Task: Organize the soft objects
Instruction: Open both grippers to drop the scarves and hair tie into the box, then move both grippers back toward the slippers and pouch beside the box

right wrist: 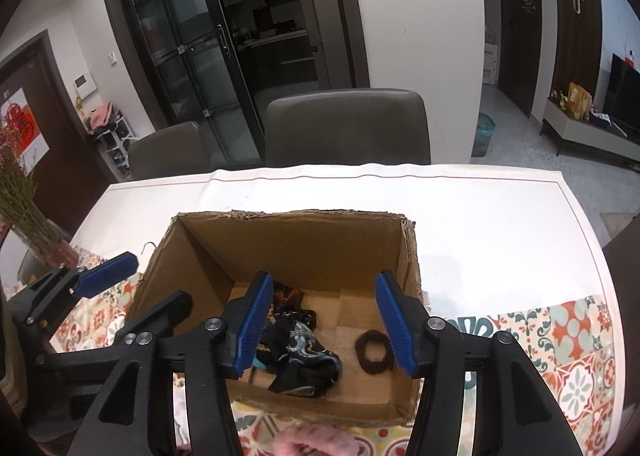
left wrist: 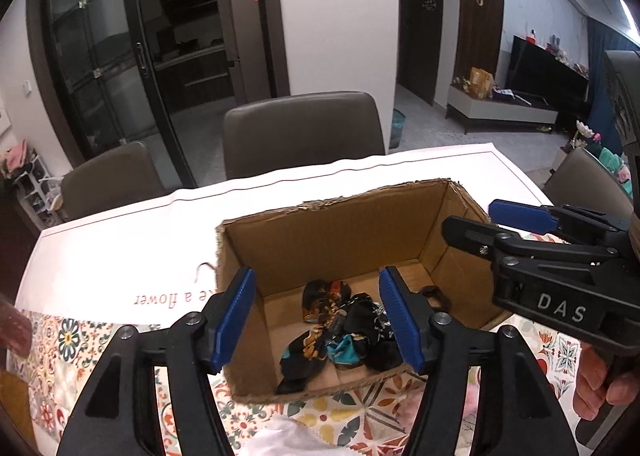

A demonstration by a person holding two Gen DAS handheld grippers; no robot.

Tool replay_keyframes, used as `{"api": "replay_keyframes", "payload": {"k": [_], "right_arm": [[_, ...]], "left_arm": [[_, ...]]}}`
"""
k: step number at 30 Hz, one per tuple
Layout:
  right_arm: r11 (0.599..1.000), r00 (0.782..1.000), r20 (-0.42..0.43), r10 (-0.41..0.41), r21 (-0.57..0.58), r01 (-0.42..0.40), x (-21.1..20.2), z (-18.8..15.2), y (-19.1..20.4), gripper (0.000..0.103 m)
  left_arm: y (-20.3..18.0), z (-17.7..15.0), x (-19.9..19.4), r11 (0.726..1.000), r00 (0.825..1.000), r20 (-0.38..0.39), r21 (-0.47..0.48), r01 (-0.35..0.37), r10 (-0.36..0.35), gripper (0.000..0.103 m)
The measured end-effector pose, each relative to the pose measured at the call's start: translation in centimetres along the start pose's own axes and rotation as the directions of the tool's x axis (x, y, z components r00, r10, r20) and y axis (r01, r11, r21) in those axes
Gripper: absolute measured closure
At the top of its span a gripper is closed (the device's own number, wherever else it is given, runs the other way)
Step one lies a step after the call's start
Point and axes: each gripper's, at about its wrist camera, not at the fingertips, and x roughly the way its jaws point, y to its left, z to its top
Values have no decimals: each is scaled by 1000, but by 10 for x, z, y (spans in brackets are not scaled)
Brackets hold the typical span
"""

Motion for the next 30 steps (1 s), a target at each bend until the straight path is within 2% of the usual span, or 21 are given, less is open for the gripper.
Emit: {"api": "replay_keyframes", "payload": {"k": [11,14,19,30], "right_arm": [[999,997,77,-31,11,30,-47,-11,3,48],[999,994,102,-36,15,35,-61,-15,4,40],[998,988,145,-56,-5,57,-84,-26,9,40],[998,979,194,-59,-19,64,-120,-54,16,29]], "left_arm": [[-3,-15,-47,999,997,66,-27,-33,35,36],[-5,-18,-60,999,996,79,-27,-35,37,36],[-11,-28,-79,999,993,106,-20,-44,46,36],[-20,-54,-119,998,986,156,-34,-57,62,34]]}}
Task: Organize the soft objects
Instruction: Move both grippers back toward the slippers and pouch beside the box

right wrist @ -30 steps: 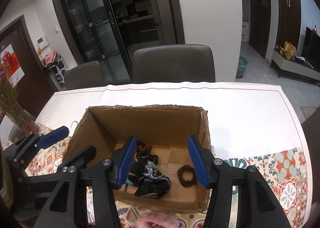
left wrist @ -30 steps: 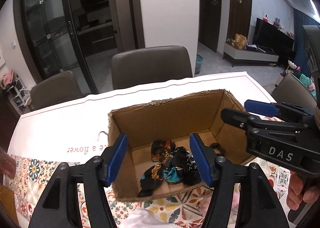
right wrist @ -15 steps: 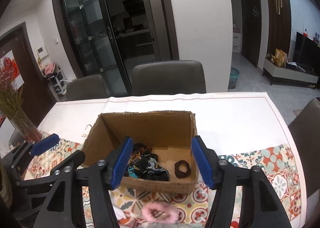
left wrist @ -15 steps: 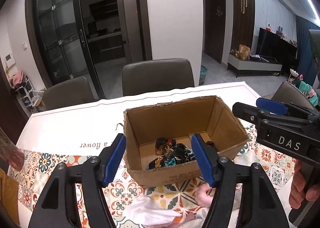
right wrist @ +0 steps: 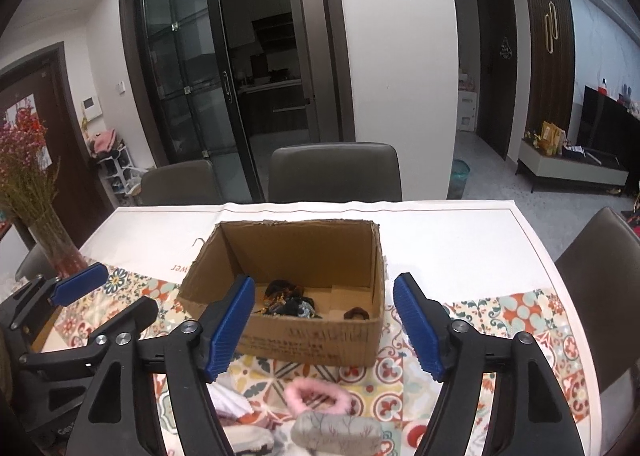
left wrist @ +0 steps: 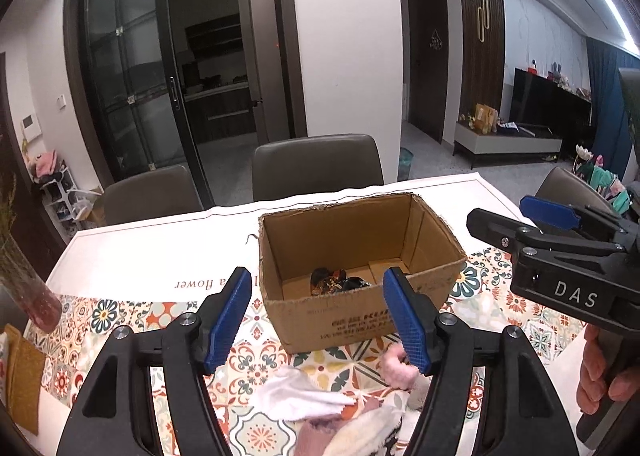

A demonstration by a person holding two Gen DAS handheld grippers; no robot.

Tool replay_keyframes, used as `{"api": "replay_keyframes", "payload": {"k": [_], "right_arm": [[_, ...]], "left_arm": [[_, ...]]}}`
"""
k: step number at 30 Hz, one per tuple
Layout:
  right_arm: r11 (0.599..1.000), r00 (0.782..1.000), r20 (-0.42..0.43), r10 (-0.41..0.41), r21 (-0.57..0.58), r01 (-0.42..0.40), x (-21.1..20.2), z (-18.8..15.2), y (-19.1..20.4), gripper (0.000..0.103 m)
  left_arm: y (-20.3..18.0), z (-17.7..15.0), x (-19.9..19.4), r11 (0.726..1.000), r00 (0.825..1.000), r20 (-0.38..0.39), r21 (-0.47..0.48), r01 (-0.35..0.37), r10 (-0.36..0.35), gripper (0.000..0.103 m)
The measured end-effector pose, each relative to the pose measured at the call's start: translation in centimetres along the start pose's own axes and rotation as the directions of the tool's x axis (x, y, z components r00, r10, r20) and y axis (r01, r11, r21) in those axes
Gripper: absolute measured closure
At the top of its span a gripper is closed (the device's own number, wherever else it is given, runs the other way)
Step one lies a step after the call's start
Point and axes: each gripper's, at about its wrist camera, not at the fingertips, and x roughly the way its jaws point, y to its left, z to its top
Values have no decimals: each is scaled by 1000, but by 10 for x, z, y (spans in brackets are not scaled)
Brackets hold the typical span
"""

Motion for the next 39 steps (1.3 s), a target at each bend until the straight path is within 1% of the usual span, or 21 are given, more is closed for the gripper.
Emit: {"api": "replay_keyframes", "payload": {"k": [6,13,20,27,33,39], "right_arm": [[1000,1000,5,3,-2,-3,-13,-15,-1,24],[1000,1000,-17,13,-1,-13,-24,-38,-5,23],[999,999,-42,19,-31,-20,-29,-58,-6,23],[998,999,-51,14,-60,-17,-35,-73,-4,23],[996,998,-63,10,-87,-16,-39,-87,-2,23],[995,995,-100,19,-95,-28,-35,-102,-1,23]], "left_arm": [[-7,-17,-19,999,999,15,20,-31,31,33],[-13,-40,-26,1000,999,-23,18,-22,23,32],[-20,-61,-32,999,999,-47,28,-17,18,32],[-27,-83,-38,999,997,-74,28,-28,30,31],[-30,-105,-44,999,995,-98,0,-34,33,29],[-31,-124,-41,999,989,-146,-34,-33,27,29]]}}
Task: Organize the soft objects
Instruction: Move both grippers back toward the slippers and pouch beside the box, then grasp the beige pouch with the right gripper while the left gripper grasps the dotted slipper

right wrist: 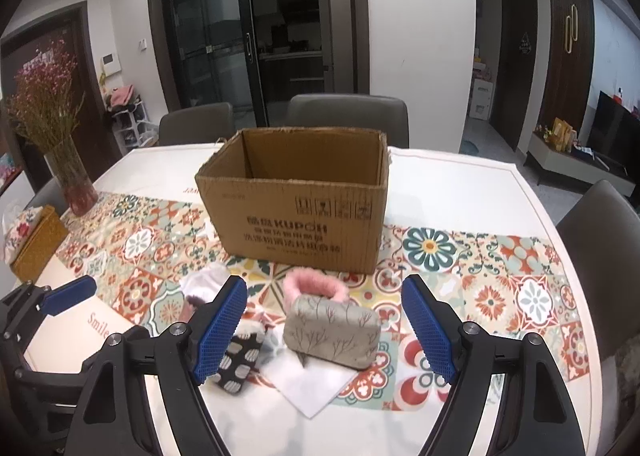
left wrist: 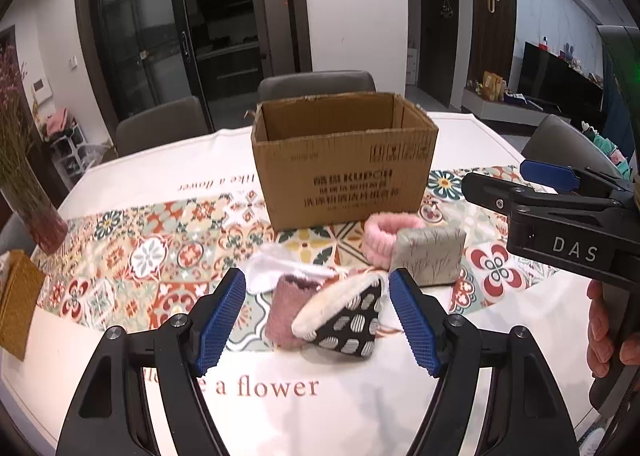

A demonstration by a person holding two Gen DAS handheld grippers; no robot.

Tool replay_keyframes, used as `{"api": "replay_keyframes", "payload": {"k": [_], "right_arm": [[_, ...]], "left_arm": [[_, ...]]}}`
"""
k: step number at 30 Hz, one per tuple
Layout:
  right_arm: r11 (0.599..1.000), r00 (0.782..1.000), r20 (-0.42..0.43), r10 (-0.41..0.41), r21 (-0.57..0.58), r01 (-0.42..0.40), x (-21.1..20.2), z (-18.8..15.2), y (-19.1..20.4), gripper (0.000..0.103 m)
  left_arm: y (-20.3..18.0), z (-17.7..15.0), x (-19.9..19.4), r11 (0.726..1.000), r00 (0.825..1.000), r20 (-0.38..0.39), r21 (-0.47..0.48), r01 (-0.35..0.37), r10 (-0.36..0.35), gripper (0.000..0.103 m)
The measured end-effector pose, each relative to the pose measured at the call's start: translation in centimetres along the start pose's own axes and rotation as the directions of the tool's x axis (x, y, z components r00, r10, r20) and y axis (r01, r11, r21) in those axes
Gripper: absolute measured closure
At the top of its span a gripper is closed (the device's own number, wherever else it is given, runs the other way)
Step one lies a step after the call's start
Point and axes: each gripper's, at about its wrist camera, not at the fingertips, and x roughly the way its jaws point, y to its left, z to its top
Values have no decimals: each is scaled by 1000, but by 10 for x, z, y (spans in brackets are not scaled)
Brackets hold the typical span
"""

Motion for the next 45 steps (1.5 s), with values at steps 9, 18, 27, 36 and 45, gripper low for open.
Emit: {"api": "replay_keyframes", "payload": {"k": [9,18,27,36,45], "right_arm": [[1000,999,-46,7,2,-7,11,-21,2,23],[1000,996,-93,10,19,-8,27,-36,0,23],[1000,992,-129,-6,25,10,45,-48,-12,23],[999,989,-150,15,38,-10,68,-50,-27,23],[999,981,-192,32,9,-31,93,-48,-41,23]], "left_arm": [[1,-21,8,998,999,-34,-55,4,-6,29],[1,-37,24,996,997,-67,-90,20,-26,29],[-14,-36,42,1000,998,-60,23,21,-20,30],[-29,-26,64,994,998,-67,104,19,-12,30],[-43,-19,85,987,996,-93,161,20,-5,32]]}}
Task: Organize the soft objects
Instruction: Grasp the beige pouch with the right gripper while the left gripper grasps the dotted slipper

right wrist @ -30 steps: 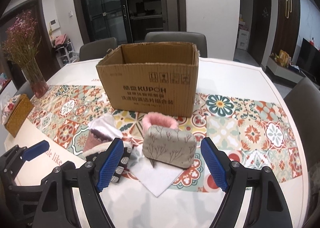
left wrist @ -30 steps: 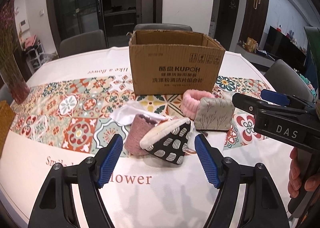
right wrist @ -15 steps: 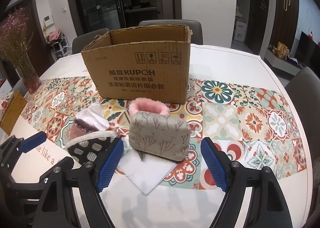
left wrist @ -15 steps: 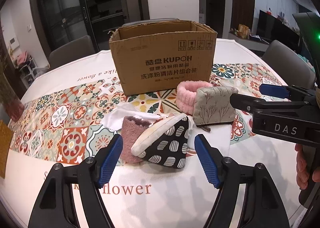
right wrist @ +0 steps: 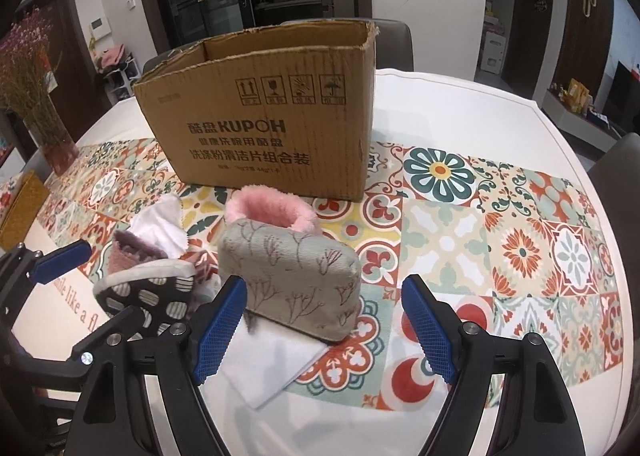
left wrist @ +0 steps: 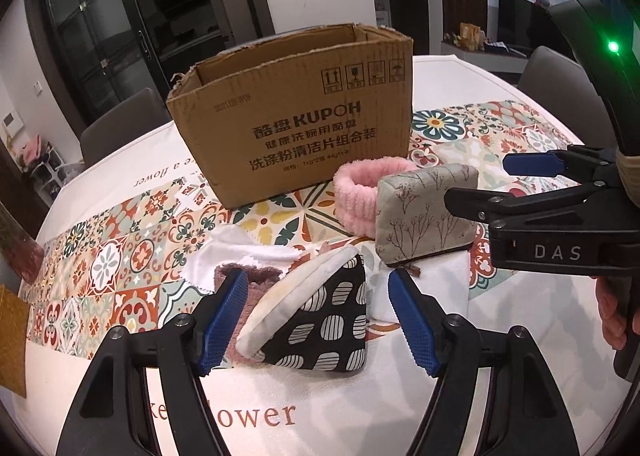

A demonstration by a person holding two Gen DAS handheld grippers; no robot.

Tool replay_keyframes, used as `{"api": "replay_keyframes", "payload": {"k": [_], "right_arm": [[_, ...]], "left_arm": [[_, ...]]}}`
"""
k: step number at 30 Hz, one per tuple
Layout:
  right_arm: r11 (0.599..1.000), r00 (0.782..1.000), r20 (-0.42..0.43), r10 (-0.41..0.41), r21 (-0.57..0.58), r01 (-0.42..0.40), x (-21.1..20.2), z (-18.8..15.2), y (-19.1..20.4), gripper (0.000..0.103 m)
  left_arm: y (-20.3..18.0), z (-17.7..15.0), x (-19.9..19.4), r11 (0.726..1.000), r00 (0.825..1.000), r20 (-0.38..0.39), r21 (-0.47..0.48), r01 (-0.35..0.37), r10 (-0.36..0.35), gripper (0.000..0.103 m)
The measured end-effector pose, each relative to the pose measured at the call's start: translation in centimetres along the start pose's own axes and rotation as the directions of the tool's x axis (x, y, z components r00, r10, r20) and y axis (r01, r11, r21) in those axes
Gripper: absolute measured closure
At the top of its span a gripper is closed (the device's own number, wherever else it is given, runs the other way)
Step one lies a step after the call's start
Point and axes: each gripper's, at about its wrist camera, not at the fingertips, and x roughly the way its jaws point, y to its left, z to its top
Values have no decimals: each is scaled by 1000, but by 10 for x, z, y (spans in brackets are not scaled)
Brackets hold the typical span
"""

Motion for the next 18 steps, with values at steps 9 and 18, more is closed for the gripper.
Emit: {"api": "replay_keyframes", "payload": {"k": [9,18], "right_arm": [[996,995,-45,84,-27,-85,23,-1,-2,23],[991,990,-79,121,-53,-125,44,1,-4,23]], "left_arm": [[-4,4,15,999,999,-53,47,6,-3,38],[-6,3,32,998,992,-123,61,-1,9,48]]}}
